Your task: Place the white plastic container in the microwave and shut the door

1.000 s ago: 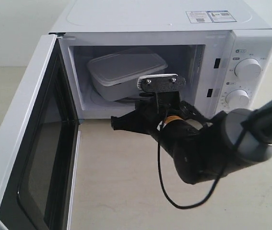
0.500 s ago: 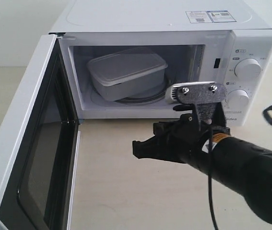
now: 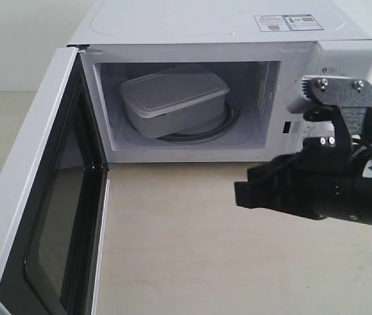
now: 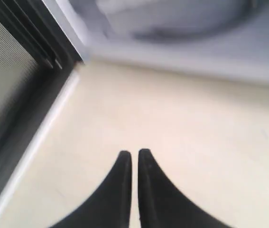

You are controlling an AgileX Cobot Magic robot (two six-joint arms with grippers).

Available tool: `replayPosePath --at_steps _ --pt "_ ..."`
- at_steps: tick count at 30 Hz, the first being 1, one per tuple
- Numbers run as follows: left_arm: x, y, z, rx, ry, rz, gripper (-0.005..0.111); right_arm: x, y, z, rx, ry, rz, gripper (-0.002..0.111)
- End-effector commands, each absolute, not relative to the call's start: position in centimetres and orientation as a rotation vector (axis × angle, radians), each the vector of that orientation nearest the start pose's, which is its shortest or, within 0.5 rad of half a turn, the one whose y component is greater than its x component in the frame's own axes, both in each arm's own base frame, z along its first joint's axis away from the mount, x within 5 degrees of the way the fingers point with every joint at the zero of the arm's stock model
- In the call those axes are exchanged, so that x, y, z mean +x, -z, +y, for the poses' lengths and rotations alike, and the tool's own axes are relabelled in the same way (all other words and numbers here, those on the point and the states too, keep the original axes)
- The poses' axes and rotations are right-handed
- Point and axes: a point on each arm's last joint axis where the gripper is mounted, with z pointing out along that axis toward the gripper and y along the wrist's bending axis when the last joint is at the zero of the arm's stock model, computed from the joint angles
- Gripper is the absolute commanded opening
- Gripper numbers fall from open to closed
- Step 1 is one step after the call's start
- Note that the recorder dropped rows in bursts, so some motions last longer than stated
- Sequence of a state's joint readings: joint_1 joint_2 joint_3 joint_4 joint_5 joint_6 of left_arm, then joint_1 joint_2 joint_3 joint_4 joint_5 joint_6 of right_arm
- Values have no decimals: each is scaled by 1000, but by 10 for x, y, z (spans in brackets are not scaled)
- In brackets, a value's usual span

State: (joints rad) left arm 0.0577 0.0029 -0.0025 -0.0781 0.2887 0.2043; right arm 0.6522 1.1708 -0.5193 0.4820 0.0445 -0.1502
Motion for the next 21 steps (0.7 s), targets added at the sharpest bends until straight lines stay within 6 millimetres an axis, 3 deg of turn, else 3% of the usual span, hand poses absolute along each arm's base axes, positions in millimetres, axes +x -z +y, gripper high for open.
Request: replayPosePath --at_steps 1,6,12,21 --pt "55 -187 1 63 -101 1768 4 185 -237 111 -424 -454 2448 0" --pt "55 -187 1 63 -101 1768 4 196 -265 96 -420 -408 2541 0" --pt "55 -187 1 63 -101 1768 4 191 -285 96 -563 -405 2583 0" --pt "55 -187 1 63 -101 1768 4 160 -328 85 -509 -466 2332 0"
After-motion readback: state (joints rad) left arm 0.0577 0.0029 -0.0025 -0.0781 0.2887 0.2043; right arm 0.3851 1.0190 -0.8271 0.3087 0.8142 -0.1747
